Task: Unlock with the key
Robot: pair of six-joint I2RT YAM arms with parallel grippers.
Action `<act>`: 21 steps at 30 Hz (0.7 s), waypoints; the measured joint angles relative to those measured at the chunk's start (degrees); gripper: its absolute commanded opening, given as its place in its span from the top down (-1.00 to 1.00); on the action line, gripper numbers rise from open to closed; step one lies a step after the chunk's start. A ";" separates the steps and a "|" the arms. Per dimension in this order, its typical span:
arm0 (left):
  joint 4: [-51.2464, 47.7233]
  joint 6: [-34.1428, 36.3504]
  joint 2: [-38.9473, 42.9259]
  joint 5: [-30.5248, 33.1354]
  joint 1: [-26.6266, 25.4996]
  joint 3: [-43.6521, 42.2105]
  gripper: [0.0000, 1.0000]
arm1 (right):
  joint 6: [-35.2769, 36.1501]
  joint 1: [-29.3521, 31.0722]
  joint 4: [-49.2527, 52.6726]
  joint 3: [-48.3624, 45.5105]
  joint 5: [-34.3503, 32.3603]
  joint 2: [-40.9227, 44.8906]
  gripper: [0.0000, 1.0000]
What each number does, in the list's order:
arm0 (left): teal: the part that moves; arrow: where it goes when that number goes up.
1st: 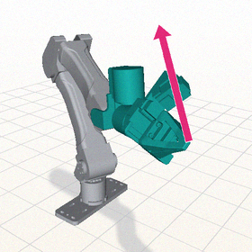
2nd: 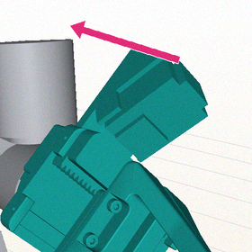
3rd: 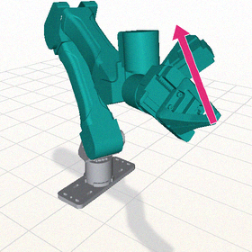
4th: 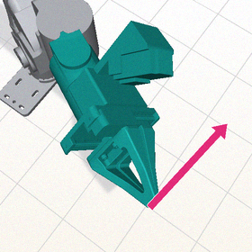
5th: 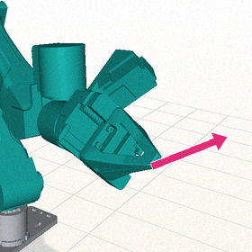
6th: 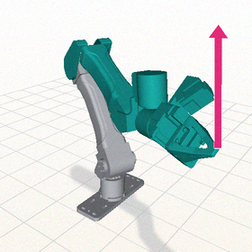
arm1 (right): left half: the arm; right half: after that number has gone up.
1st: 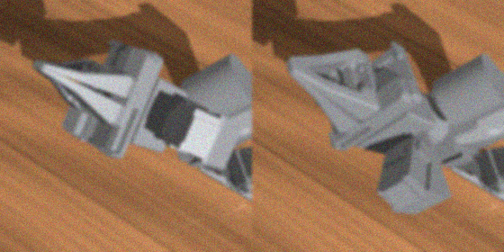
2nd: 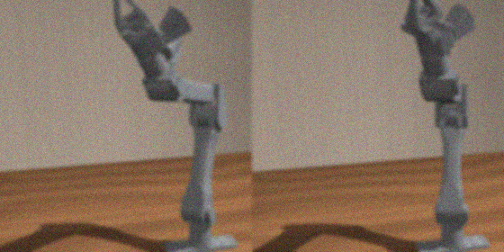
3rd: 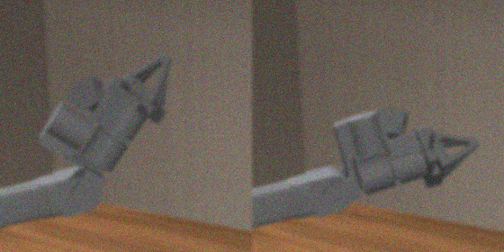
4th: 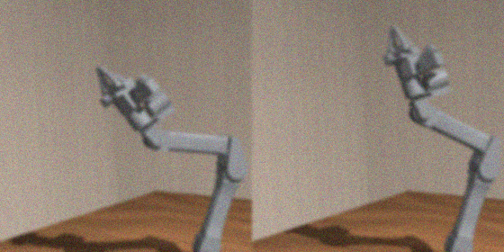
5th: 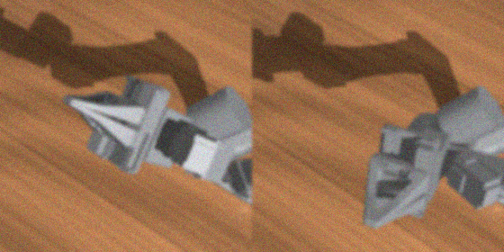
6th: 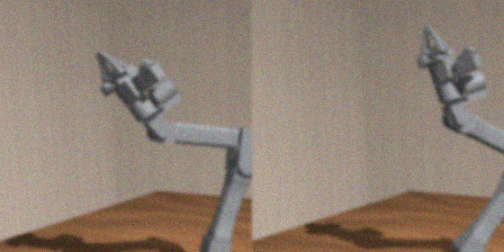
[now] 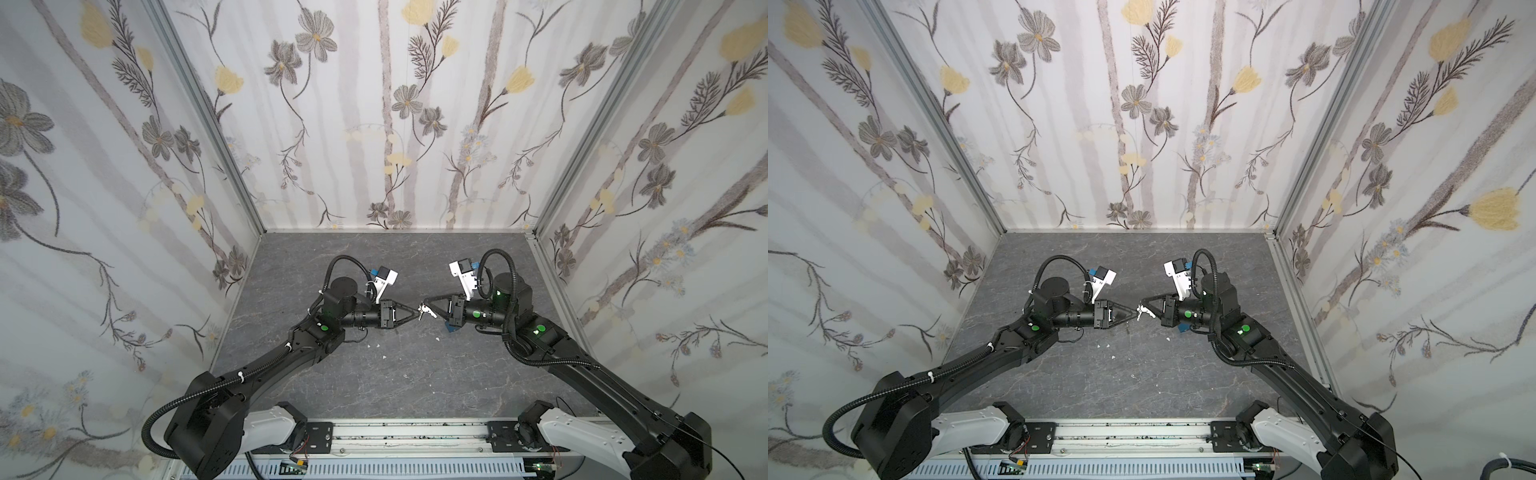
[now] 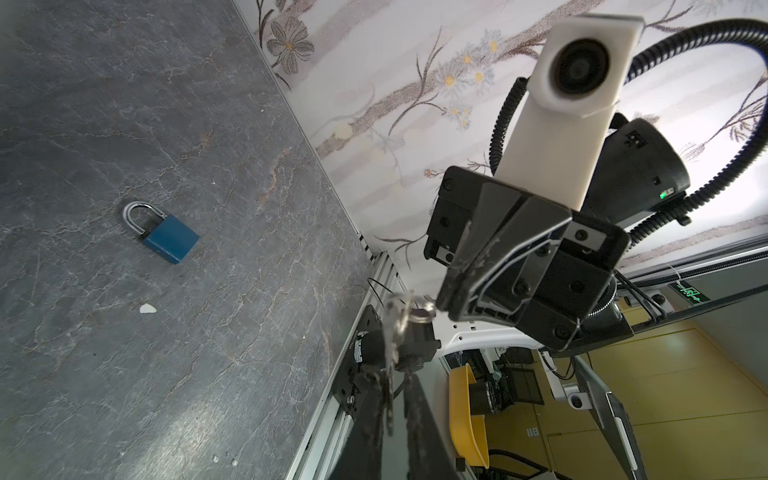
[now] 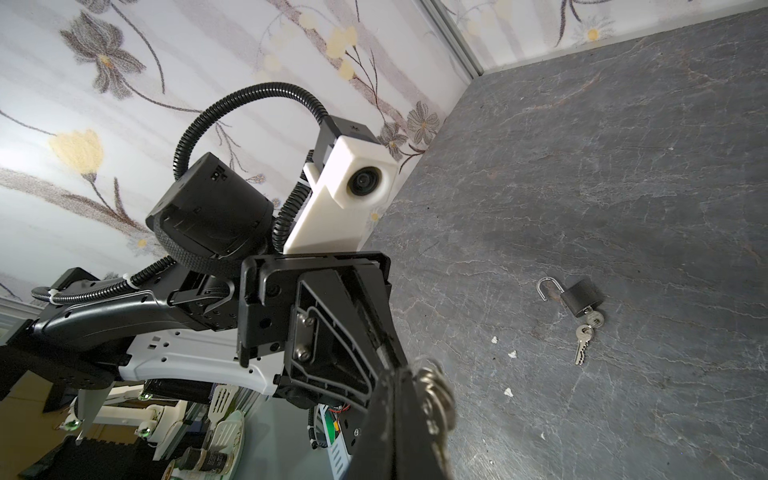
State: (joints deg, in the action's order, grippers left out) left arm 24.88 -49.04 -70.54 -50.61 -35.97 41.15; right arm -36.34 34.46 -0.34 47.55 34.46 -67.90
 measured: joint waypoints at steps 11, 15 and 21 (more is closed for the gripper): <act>-2.47 1.44 -0.15 1.03 0.00 0.83 0.13 | 0.39 -0.26 0.00 0.02 0.02 0.04 1.00; -2.73 1.51 -0.24 1.51 0.00 0.96 0.42 | 0.42 -0.26 0.00 0.02 0.04 0.04 1.00; -2.14 1.46 -0.26 1.51 0.00 0.94 1.00 | 0.44 -0.26 0.04 -0.50 0.00 0.26 1.00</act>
State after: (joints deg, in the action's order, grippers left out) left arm 22.74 -47.57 -70.81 -49.10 -35.97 42.09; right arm -35.90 34.20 -0.30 47.05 34.46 -67.64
